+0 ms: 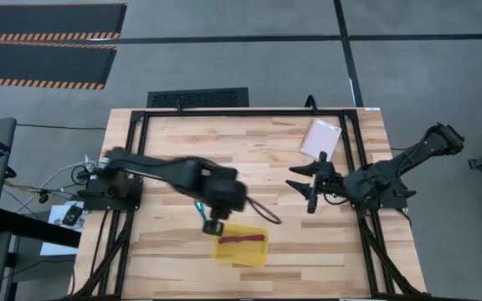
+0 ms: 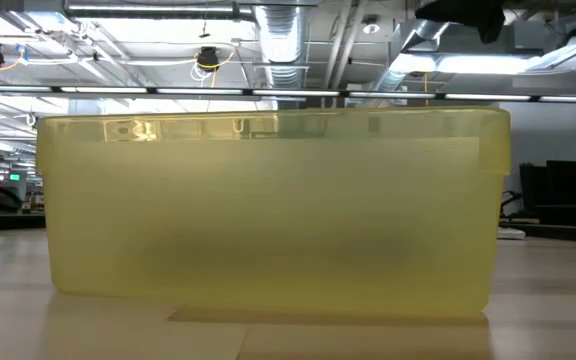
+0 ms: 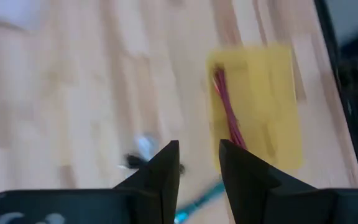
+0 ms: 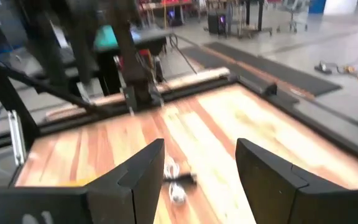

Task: Pick and place USB-C Cables
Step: Put the white charger cable into the yellow bin

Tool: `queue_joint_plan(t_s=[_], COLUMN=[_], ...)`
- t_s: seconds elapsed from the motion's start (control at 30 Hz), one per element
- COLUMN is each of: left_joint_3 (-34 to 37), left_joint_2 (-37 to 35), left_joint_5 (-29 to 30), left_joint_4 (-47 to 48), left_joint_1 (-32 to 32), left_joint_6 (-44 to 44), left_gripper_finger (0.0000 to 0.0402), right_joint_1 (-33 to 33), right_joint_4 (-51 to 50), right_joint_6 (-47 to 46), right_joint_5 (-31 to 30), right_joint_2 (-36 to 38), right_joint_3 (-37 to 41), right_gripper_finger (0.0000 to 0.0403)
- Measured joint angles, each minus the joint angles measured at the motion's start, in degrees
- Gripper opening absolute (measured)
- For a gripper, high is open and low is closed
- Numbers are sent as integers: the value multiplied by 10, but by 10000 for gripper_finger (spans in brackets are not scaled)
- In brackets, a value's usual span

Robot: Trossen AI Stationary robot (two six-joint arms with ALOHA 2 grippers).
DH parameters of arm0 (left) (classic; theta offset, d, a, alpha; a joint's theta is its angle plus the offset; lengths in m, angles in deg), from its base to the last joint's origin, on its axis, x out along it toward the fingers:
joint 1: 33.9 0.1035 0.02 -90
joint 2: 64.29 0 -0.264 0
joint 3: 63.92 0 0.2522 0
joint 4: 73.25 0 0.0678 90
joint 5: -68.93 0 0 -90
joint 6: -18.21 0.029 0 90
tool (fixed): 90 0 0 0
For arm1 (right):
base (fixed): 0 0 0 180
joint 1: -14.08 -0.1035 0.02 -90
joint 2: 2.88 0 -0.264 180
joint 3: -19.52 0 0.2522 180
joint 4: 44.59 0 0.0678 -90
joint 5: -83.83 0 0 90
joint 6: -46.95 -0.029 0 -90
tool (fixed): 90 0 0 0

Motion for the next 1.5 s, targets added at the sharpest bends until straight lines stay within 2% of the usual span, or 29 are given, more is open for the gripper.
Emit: queue_joint_plan(t_s=[0.13,0.23,0.33,0.53,0.77,0.87,0.97,1.17,1.43,1.5], left_joint_3=[76,188,324,578,766,810,828,841,841,841], left_joint_2=[-105,-182,-261,-376,-426,-426,-426,-426,-426,-426], left_joint_5=[113,198,253,250,237,248,263,273,275,275], left_joint_4=[-85,-182,-306,-570,-821,-876,-885,-886,-886,-885], left_joint_1=[-51,-91,-120,-127,-111,-105,-99,-89,-84,-84], left_joint_6=[-46,-64,-66,-70,-74,-80,-99,-121,-122,-123], left_gripper_finger=[100,100,100,100,107,121,137,159,162,162], right_joint_1=[5,16,35,87,151,171,184,193,198,202], right_joint_4=[-50,-64,-56,54,189,225,256,338,346,338], right_joint_6=[-50,-73,-73,-25,46,52,52,107,171,172], right_joint_5=[0,1,18,109,210,240,273,287,289,311], right_joint_2=[-16,-48,-97,-196,-297,-344,-388,-483,-600,-617], right_joint_3=[0,0,0,0,0,0,0,-5,-93,-114], right_gripper_finger=[221,221,221,221,221,223,233,263,289,293])
